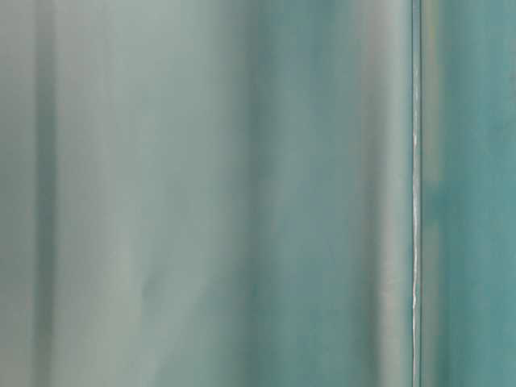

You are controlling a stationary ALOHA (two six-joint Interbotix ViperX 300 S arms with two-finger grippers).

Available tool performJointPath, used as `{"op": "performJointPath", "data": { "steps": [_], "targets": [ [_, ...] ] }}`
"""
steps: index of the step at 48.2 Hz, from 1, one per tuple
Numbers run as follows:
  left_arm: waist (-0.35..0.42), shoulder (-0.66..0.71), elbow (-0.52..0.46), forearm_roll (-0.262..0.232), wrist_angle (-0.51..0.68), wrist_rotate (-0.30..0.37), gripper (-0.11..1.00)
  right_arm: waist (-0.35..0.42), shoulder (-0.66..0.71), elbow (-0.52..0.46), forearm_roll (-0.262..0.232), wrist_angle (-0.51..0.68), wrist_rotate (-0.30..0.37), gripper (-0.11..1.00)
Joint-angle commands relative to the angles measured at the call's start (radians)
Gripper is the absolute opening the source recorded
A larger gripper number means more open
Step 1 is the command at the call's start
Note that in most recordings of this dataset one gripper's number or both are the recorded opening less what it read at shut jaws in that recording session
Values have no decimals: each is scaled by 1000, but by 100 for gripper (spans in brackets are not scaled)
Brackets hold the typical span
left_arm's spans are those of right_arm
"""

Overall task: Insert the wire through the hole in the metal fitting marked with a red label. (retake)
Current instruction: 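Move both open grippers inward toward the wire and rail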

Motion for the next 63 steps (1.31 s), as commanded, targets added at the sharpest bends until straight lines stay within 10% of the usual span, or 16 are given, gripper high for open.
{"op": "performJointPath", "data": {
  "steps": [1, 14, 23, 33, 37, 63],
  "targets": [
    [-2, -5, -12, -29, -12, -6, 24, -11, 6, -15, 3, -11, 15, 24],
    [-2, -17, 25, -29, -40, -8, -8, -18, -15, 31, 5, -29, 66, 1],
    [-2, -12, 41, -29, -41, -6, 16, -28, -12, 32, 5, -31, 107, 5],
    [-2, -12, 71, -31, -43, -9, 73, -48, 5, 28, 3, -31, 110, 58],
    [-2, -12, 71, -32, -44, -9, 70, -55, 8, 28, 5, -32, 112, 77],
    [-2, 186, 46, -31, -118, -9, 70, -58, 209, 14, 6, -77, 167, 75]
  ]
}}
